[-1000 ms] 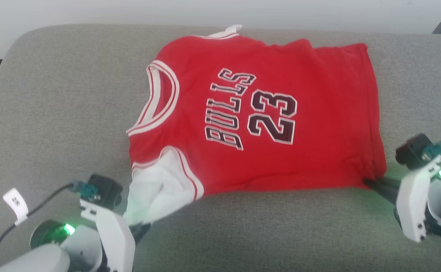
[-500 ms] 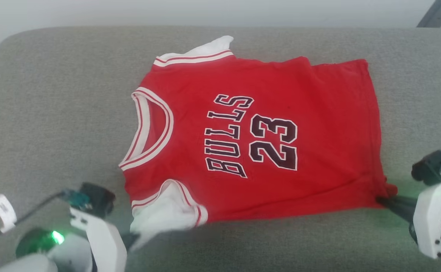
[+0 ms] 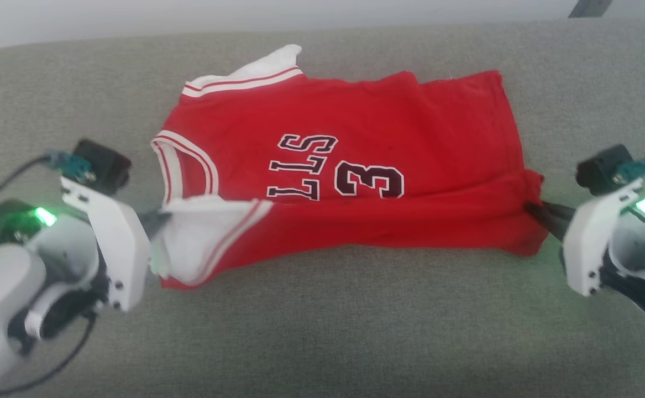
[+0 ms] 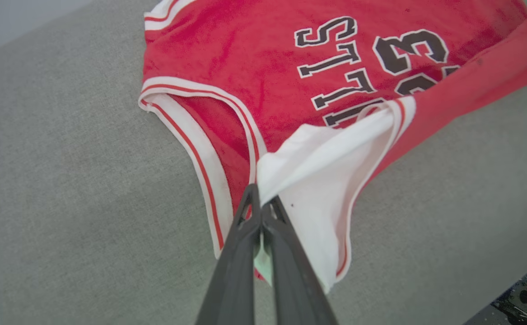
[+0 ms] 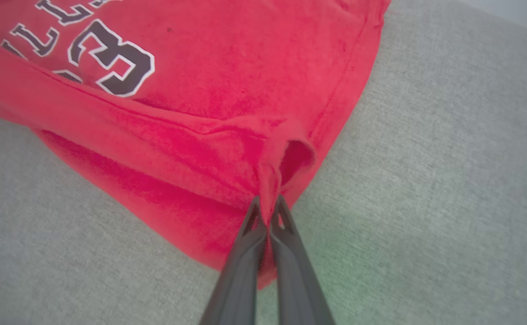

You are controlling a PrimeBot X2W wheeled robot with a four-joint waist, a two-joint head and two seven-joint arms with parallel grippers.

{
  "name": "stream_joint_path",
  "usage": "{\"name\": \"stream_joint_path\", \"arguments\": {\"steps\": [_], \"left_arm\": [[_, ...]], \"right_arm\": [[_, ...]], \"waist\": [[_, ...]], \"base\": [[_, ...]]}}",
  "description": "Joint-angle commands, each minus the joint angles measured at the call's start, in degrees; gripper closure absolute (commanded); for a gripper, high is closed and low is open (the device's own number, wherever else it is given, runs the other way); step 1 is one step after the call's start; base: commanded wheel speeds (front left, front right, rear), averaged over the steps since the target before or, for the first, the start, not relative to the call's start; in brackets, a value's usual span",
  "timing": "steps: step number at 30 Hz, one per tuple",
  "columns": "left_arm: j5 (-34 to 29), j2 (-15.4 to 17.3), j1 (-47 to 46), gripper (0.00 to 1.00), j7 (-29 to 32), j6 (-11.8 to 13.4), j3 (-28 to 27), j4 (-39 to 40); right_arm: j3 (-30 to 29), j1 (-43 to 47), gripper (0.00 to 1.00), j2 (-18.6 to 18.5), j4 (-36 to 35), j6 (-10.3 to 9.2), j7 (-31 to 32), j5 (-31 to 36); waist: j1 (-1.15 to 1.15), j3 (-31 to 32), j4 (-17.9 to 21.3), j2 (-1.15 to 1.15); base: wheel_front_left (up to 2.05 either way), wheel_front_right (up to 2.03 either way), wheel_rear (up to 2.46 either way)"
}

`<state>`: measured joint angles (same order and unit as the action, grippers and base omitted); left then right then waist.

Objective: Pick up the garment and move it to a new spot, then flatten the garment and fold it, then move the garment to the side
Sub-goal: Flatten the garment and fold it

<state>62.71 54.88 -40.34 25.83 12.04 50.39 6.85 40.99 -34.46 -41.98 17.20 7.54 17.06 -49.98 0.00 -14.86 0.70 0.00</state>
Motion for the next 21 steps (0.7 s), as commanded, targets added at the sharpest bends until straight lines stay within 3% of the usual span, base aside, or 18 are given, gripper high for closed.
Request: {"name": "stream_joint_path", "arguments": {"steps": [1,7,9,17,19,21], "left_arm": [[-1.2,-0.2,-1.1,1.0,0.5,-0.7,-0.1,-1.6],[-3.3,-4.2,-7.9,1.0,2.3,-6.8,1.3,-14.0],[-4.2,-7.0,-10.5,1.0,2.5,-9.7,2.1,-20.3],[-3.9,-14.0,-14.6,1.0,2.9,-15.1,4.0,-36.5],[-3.3,-15.7,-15.0,0.94,3.5,-15.9,4.3,-39.9],[-2.9,-17.0,-15.3,0.77,4.1,-16.5,4.5,-42.7]], "right_arm": [[-0.2,-0.9,1.0,0.8,0.6,-0.1,0.4,0.9],[-0.4,-5.4,1.0,6.2,5.0,-0.1,2.2,4.5],[0.0,-7.5,1.0,8.3,7.2,-0.1,2.7,5.7],[2.8,-11.0,1.0,12.1,12.2,-0.1,6.2,5.9],[3.5,-11.8,1.0,12.3,12.6,-0.1,6.7,5.6],[3.7,-12.3,0.98,12.6,13.2,-0.1,6.8,5.1]], "waist": [[0.0,-0.6,0.5,0.0],[0.0,-2.6,1.5,0.0],[0.0,-3.8,1.6,0.0],[0.0,-6.0,1.7,0.0],[0.0,-6.2,1.7,0.0],[0.0,-6.3,1.6,0.0]], "base": [[0.0,0.0,0.0],[0.0,0.0,0.0],[0.0,0.0,0.0],[0.0,0.0,0.0],[0.0,0.0,0.0],[0.0,0.0,0.0]]}}
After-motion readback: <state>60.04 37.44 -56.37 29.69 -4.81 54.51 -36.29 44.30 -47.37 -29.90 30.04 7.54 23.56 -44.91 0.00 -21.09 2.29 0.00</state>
